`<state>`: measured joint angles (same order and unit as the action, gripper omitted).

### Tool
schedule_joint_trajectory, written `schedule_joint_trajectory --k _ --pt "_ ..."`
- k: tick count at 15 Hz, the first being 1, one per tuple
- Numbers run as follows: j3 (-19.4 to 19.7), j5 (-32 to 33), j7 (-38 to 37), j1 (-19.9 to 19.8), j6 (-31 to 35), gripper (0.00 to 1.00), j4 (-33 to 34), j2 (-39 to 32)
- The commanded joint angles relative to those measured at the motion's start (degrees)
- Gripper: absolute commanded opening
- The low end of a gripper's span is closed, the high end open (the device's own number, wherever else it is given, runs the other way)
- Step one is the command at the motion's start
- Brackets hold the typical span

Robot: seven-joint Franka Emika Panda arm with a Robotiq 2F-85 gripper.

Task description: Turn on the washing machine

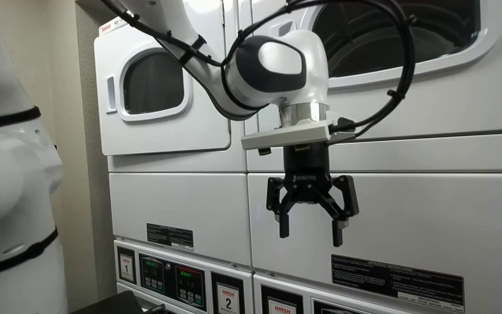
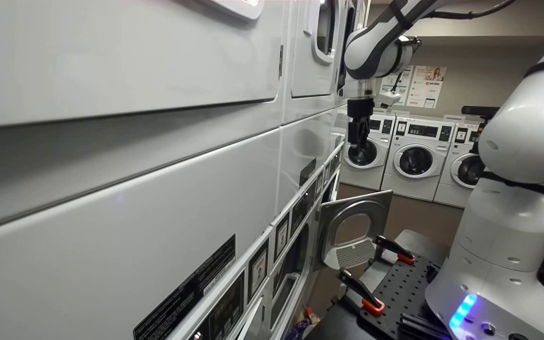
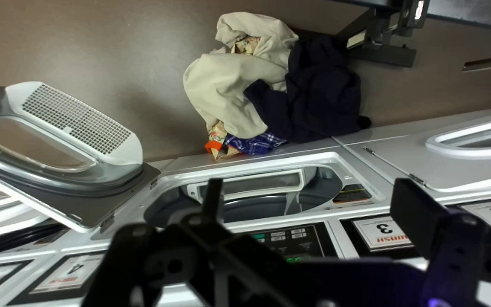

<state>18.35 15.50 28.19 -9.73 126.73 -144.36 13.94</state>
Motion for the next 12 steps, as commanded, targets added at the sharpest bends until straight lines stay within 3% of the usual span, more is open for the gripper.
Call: schedule_joint_trajectory --k 1,5,10,12 --pt "0.3 -1.3 6.1 -0.2 7.1 1.00 0.0 -7.7" --pt "-0.1 -6.4 15.7 -1.8 17.0 1.00 0.9 -18.6" --pt "-4.9 -16.7 26.0 -7.0 23.1 1.00 3.2 -30.3" --pt "-6.4 -16.5 26.6 -8.8 25.3 1.00 4.5 -34.1"
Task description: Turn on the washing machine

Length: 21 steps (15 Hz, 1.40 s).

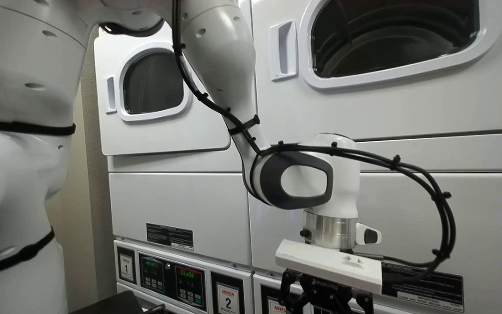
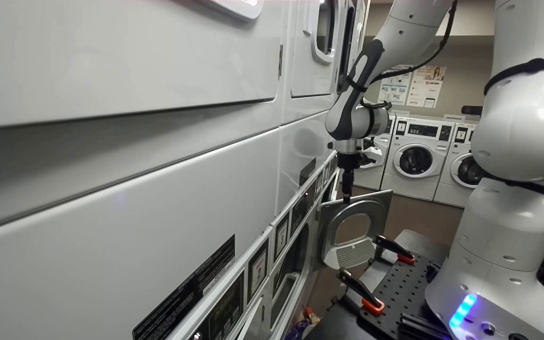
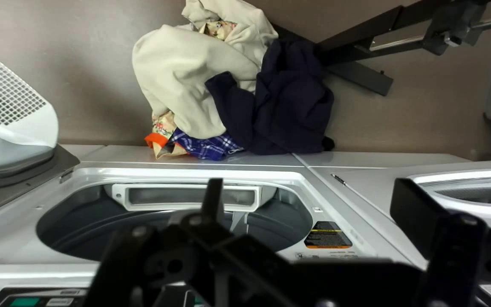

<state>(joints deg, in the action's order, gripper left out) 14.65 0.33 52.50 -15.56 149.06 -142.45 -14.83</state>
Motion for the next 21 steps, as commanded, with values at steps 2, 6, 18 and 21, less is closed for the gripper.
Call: schedule_joint_trajectory --k 2,6,18,21 --pt "-3.5 0.7 1.0 -4.1 5.7 1.00 4.3 -9.2" --pt "-3.8 5.3 -0.4 -4.9 13.2 1.00 6.5 -15.5" --pt "-6.1 7.7 -1.4 -7.6 15.1 1.00 7.8 -20.6" --pt "-8.9 6.3 -1.4 -10.0 15.7 0.75 7.7 -22.0"
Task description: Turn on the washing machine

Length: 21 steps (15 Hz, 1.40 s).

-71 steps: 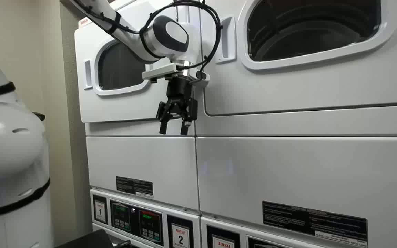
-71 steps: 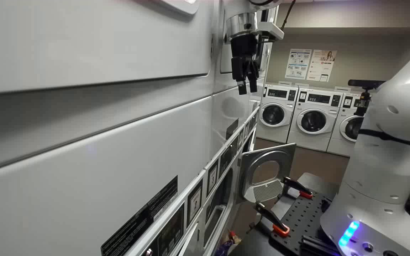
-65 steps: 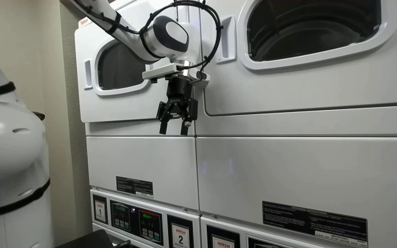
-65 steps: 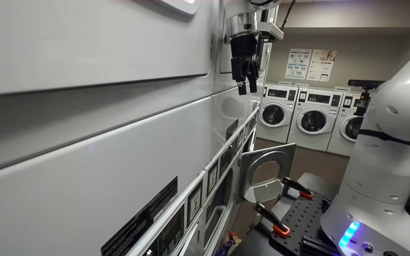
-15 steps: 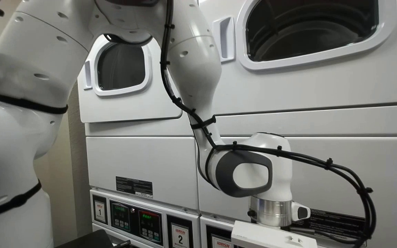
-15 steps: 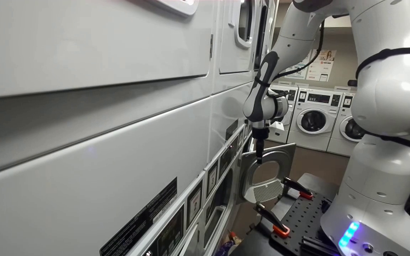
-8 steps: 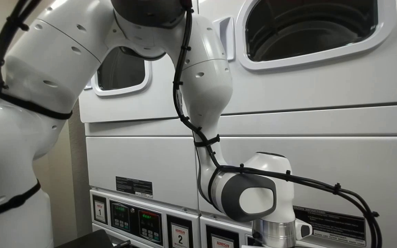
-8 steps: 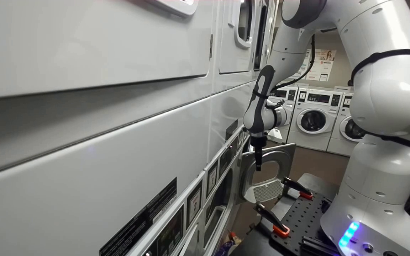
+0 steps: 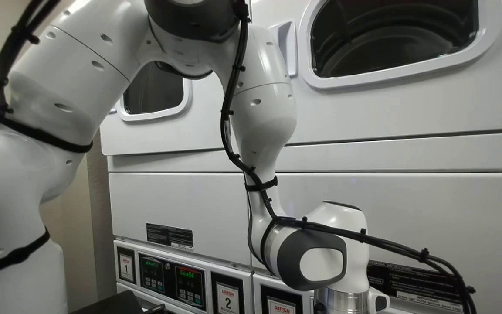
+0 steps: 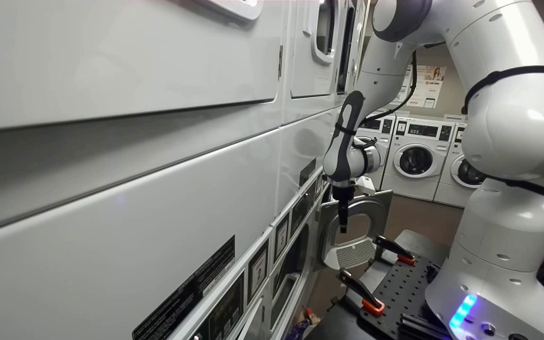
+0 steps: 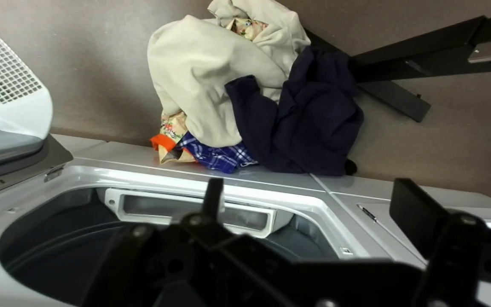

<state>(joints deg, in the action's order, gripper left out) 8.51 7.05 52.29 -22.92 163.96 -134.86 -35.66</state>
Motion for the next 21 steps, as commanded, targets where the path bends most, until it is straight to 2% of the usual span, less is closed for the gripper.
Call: schedule_joint_trajectory --k 1,4,10,15,19,21 --pt "-3.8 -0.6 -0.9 -3.6 1.5 0.72 0.3 -1.8" --pt "-5.3 -0.7 -1.5 -4.6 4.3 0.49 0.6 -3.4" --pt "-5.5 0.5 -5.8 -4.8 10.8 0.02 4.0 -7.2" --pt "-8.5 0.8 -7.5 -7.2 11.6 0.00 8.2 -10.0" --pt "-9.2 1.0 -7.6 -7.6 11.3 0.00 10.4 -10.8" --pt "-11.9 0.6 -6.5 -10.5 11.8 0.00 10.5 -10.7"
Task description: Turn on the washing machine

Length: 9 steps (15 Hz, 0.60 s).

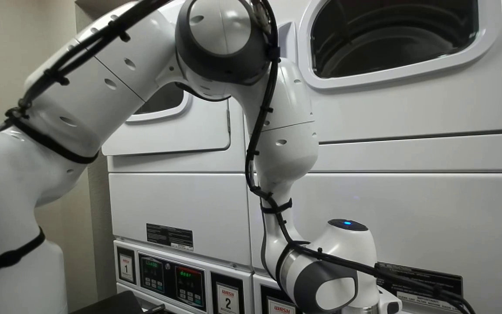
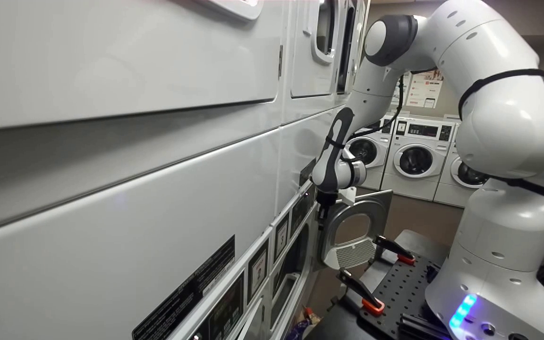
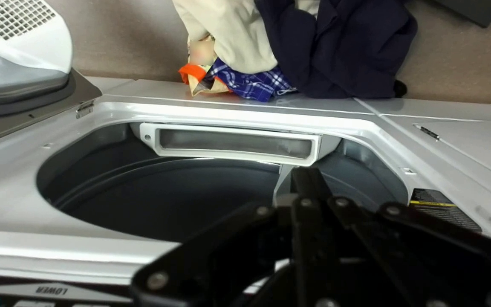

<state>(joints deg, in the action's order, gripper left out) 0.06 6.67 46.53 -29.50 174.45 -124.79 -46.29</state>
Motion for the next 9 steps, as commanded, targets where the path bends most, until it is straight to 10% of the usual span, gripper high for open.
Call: schedule_joint_trajectory --k 1,9 --pt "-5.6 0.7 -0.1 -6.2 2.2 0.00 0.1 0.0" --pt "-22.3 9.1 1.6 -29.4 12.5 0.00 -4.9 -2.5"
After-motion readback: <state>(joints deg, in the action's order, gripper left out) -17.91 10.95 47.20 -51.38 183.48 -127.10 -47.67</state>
